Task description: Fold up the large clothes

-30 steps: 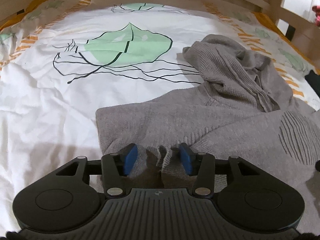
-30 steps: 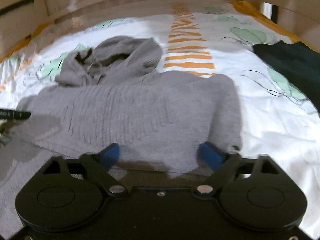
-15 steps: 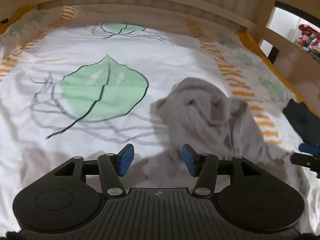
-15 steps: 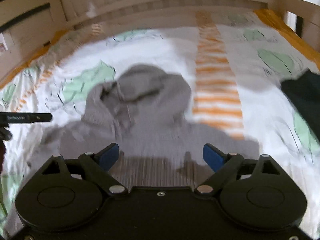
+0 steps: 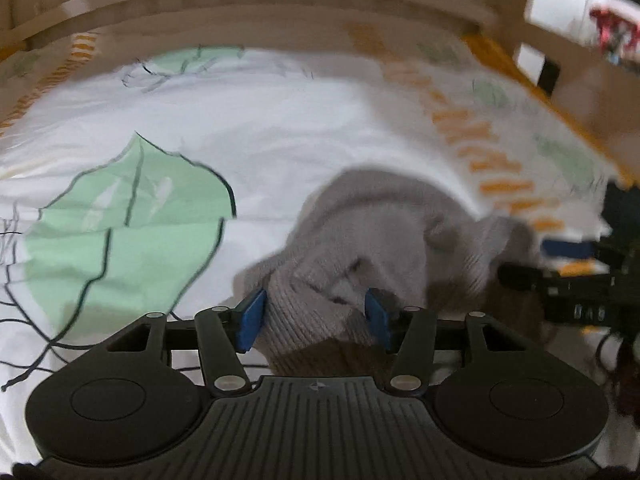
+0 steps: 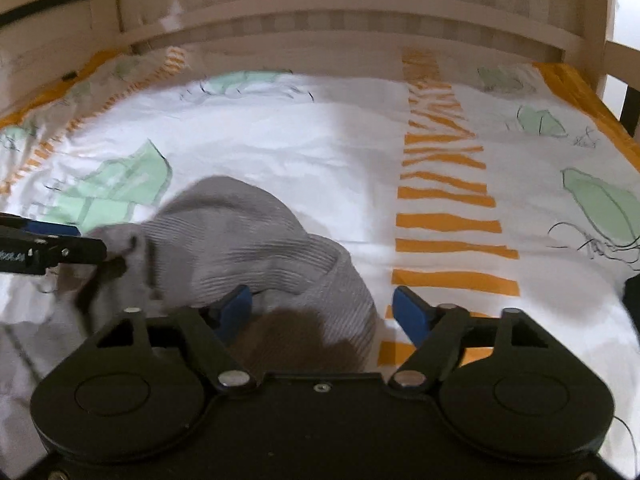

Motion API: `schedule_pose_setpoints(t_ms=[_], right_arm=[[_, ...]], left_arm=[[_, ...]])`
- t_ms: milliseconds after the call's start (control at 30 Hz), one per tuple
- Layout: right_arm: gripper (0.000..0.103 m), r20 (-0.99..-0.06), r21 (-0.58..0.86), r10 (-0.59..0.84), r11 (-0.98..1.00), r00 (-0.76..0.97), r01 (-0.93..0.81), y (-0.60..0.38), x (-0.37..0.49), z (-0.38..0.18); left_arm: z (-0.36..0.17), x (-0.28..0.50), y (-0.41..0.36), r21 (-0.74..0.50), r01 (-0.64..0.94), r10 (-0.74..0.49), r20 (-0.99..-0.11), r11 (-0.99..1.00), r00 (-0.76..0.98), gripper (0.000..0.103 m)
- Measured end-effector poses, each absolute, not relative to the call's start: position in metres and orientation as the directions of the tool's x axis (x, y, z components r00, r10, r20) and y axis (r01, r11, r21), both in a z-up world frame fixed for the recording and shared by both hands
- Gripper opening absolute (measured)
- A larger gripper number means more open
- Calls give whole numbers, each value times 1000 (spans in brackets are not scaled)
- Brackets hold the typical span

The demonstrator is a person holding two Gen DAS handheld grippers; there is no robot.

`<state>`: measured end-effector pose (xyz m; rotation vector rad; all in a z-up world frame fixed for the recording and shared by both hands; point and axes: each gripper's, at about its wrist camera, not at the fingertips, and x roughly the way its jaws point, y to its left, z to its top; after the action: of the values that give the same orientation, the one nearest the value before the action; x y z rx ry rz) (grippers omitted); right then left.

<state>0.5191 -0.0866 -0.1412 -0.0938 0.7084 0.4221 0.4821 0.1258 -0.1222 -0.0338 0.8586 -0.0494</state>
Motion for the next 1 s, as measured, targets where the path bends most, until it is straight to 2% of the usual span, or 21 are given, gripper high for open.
schedule_pose_setpoints(t_ms=[33, 67, 100, 200, 300, 367, 433, 500, 533, 600, 667, 767, 833, 1000], right_arm=[[75, -657, 59, 344, 911, 671, -409, -86, 523, -146], [67, -670, 65, 349, 907, 656, -416, -85, 525, -152], [50, -678, 81, 365, 900, 638, -429, -86, 526, -156], [33, -652, 116, 380, 905, 656, -409, -103, 516, -157], [33, -628, 181, 370, 925, 685, -334, -134, 504, -155], [33, -638, 224, 376, 925, 672, -305, -152, 497, -159], [34, -653, 241, 386, 921, 651, -305, -160, 492, -161], [49, -661, 250, 421, 904, 622, -346, -163, 490, -154], [52, -656, 250, 438, 895, 615, -370, -163, 489, -148], [67, -617, 252, 480, 871, 623, -422, -166, 484, -132], [76, -574, 257, 515, 851, 637, -458, -166, 483, -117], [76, -524, 275, 556, 827, 645, -490, -161, 494, -102], [76, -524, 262, 554, 827, 647, -497, -147, 508, -100], [76, -550, 225, 551, 821, 627, -525, -109, 542, -106]], left_arm=[[-129, 484, 124, -23, 39, -43, -769, 999, 638, 52], [-135, 481, 122, 14, 42, -16, -774, 999, 633, 52], [-139, 475, 124, 49, 34, 15, -764, 998, 645, 54], [-143, 455, 144, 26, -30, 40, -736, 999, 676, 54], [-143, 437, 168, -44, -83, 26, -722, 996, 691, 61], [-144, 431, 177, -41, -98, 35, -742, 994, 669, 64], [-141, 429, 183, -81, -65, -19, -755, 995, 655, 64], [-133, 425, 188, -130, -2, -98, -760, 992, 643, 63], [-127, 423, 190, -147, 27, -129, -754, 989, 644, 63], [-111, 418, 194, -179, 100, -200, -726, 979, 658, 64], [-94, 417, 193, -194, 157, -248, -691, 968, 679, 64], [-73, 426, 192, -211, 170, -267, -629, 962, 730, 66], [-70, 443, 190, -225, 144, -255, -619, 964, 743, 68], [-91, 492, 174, -178, 103, -200, -717, 979, 667, 67]])
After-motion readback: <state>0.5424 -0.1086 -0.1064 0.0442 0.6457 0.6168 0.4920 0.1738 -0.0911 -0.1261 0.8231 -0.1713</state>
